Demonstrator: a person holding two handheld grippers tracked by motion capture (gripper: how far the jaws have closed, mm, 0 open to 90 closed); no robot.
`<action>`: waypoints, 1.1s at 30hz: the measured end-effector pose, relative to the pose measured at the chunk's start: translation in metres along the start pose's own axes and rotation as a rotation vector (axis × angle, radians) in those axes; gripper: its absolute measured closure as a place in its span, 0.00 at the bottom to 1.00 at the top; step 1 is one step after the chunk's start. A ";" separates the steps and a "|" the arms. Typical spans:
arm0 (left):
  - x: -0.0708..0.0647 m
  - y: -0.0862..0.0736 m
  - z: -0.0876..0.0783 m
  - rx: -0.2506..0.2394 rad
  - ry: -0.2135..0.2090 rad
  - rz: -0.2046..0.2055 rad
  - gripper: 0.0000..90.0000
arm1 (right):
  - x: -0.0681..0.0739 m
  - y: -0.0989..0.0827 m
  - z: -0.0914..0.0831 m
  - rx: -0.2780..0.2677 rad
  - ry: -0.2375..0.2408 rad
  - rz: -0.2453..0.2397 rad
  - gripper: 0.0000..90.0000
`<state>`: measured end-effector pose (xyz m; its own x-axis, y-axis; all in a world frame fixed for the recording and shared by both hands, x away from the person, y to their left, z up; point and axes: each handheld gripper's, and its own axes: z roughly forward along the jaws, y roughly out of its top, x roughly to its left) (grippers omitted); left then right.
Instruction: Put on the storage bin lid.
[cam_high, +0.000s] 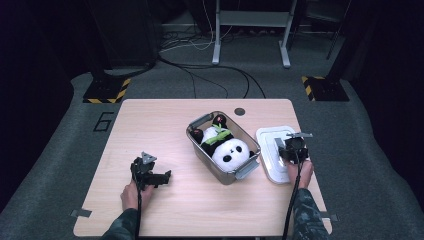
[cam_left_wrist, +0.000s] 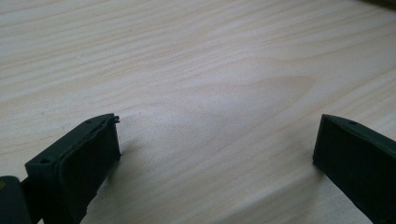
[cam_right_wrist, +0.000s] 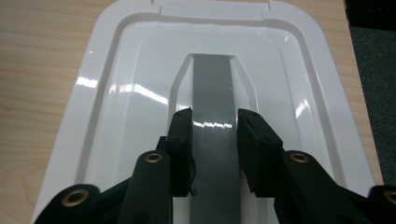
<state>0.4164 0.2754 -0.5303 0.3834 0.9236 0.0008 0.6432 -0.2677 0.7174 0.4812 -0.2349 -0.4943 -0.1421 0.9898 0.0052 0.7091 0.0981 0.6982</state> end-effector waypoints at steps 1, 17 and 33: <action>0.000 0.000 0.000 0.000 0.000 0.000 0.00 | -0.001 0.001 -0.002 -0.004 0.002 0.000 0.75; 0.000 0.000 0.000 0.002 0.001 0.002 0.00 | -0.004 0.018 -0.029 -0.033 0.034 -0.016 0.75; 0.000 0.000 0.000 0.004 0.002 0.000 0.00 | -0.009 0.044 -0.062 -0.074 0.045 -0.036 0.75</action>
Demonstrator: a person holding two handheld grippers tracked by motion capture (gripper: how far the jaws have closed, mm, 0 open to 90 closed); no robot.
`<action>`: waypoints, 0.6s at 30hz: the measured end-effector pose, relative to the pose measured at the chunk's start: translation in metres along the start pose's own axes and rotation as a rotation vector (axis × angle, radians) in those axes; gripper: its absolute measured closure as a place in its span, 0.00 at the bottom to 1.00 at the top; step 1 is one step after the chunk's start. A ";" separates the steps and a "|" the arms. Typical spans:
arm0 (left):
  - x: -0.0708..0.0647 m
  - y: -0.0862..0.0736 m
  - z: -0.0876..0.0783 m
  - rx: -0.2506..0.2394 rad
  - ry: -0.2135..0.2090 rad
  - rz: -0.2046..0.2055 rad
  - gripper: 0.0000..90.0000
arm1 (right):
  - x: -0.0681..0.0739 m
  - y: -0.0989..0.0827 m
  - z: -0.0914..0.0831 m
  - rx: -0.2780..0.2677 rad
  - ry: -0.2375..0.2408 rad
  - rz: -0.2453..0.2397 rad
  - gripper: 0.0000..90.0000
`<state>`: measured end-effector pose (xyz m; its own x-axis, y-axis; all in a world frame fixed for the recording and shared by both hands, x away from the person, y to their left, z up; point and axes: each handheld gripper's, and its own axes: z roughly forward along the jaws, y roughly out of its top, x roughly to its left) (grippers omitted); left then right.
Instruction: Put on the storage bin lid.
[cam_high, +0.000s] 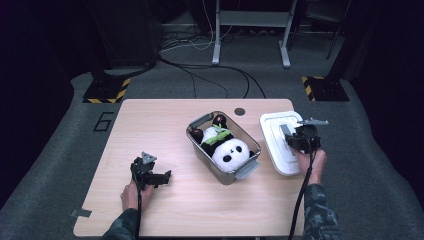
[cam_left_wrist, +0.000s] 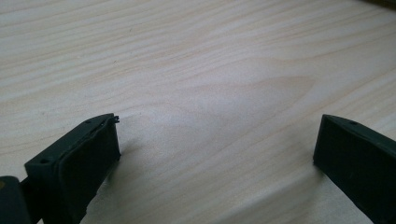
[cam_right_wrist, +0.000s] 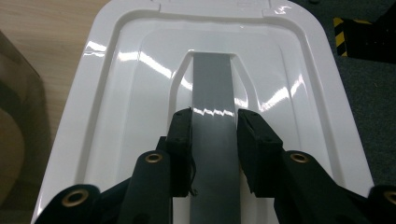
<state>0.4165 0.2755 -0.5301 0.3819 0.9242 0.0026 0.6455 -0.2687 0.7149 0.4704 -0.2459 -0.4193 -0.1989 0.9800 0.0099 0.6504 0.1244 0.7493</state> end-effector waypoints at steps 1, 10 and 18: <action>0.000 0.000 0.000 0.000 0.000 -0.001 0.00 | 0.000 0.003 -0.003 -0.002 0.006 0.000 0.75; 0.000 0.000 0.000 -0.001 -0.001 -0.002 0.00 | 0.009 0.026 -0.026 -0.047 0.044 -0.026 0.74; 0.000 0.000 0.000 -0.002 -0.002 -0.004 0.00 | 0.030 0.043 -0.037 -0.063 0.092 -0.070 0.74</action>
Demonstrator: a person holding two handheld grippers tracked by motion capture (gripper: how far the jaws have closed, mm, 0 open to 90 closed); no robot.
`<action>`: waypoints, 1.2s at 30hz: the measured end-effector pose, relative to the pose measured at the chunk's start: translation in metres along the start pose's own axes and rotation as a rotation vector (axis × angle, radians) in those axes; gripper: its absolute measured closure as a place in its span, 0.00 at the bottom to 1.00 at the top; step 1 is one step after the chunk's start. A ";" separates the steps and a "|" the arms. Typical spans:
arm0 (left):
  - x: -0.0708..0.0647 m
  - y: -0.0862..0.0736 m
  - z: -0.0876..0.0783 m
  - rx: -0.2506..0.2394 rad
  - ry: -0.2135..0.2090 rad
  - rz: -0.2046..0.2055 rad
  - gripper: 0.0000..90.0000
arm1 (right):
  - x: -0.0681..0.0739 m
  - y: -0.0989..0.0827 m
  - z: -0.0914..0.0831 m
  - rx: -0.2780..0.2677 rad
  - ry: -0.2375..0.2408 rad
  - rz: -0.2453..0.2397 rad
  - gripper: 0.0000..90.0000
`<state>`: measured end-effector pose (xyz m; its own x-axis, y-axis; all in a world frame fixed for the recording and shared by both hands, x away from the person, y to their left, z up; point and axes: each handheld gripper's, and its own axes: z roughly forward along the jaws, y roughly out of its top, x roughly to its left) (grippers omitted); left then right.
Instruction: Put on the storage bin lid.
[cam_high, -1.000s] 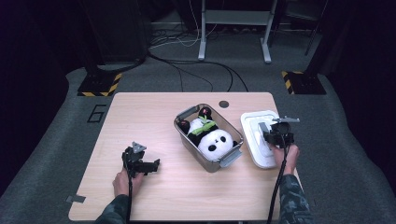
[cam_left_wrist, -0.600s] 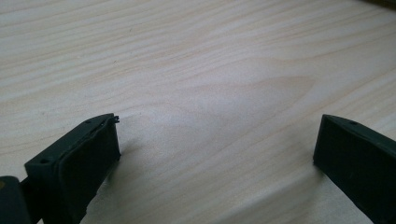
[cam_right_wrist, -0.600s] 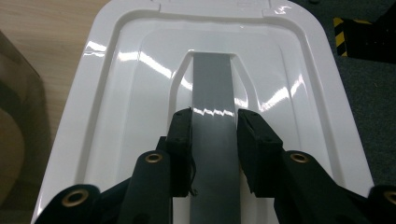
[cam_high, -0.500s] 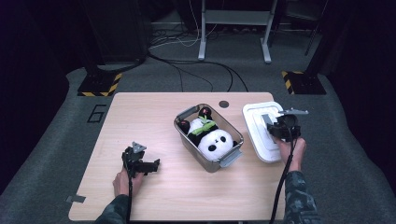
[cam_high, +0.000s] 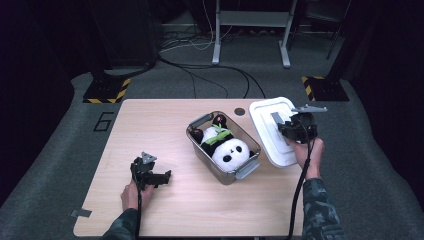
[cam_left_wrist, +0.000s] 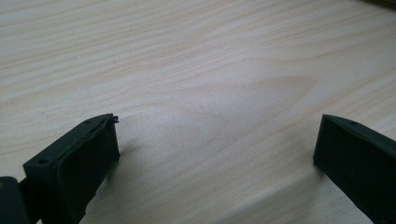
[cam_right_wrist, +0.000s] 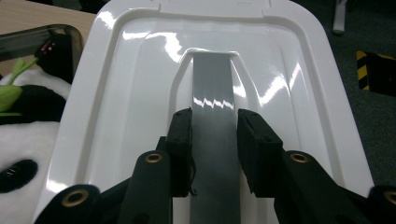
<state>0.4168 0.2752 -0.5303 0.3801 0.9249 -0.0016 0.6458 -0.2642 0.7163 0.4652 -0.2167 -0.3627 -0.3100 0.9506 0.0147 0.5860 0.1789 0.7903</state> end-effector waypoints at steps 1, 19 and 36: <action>0.000 0.000 0.000 0.000 0.000 0.000 0.00 | 0.003 0.002 0.000 -0.002 0.007 -0.009 0.75; 0.000 0.000 0.000 0.000 0.002 -0.002 0.00 | 0.049 0.024 0.001 -0.004 0.094 -0.082 0.74; 0.000 0.000 0.000 0.000 0.002 -0.002 0.00 | 0.089 0.035 0.010 0.020 0.184 -0.131 0.74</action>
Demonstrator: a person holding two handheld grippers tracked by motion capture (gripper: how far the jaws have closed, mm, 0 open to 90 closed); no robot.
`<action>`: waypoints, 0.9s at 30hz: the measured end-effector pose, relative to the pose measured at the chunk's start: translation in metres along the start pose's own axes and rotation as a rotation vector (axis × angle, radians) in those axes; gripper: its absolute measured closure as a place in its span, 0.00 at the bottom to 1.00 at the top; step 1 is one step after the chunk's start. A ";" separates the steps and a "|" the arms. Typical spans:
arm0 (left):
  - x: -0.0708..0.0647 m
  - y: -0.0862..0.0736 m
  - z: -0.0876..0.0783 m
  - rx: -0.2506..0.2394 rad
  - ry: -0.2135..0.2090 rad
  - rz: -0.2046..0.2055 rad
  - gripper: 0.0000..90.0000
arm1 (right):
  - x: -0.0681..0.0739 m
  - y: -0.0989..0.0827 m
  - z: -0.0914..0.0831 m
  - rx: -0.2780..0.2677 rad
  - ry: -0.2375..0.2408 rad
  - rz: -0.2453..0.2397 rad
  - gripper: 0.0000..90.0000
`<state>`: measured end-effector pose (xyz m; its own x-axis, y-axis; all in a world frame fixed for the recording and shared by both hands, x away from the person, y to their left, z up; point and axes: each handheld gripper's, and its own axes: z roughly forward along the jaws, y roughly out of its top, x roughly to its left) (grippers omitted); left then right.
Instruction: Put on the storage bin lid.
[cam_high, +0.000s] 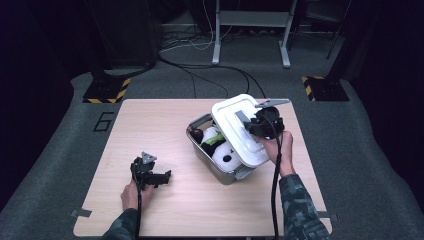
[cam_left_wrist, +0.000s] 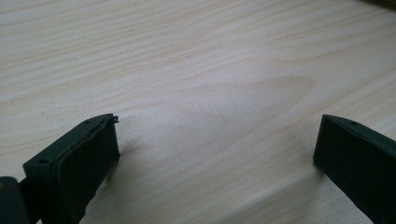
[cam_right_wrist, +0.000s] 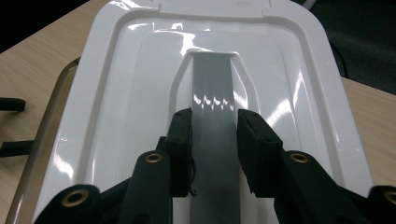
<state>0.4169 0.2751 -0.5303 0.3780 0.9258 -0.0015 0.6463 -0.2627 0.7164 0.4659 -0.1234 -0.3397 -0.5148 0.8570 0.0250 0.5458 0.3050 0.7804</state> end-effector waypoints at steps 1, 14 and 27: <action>0.000 0.000 0.000 -0.001 0.000 0.000 0.00 | 0.003 0.001 0.001 0.003 0.005 -0.001 0.74; 0.000 0.000 0.000 0.003 -0.001 0.004 0.00 | 0.037 0.007 0.032 0.060 0.090 -0.079 0.74; 0.000 0.000 0.000 0.000 0.000 0.000 0.00 | 0.057 0.008 0.060 0.133 0.116 -0.142 0.74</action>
<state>0.4168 0.2751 -0.5303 0.3779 0.9258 -0.0017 0.6466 -0.2626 0.7162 0.4806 -0.0478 -0.3693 -0.6608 0.7506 -0.0013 0.5409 0.4775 0.6924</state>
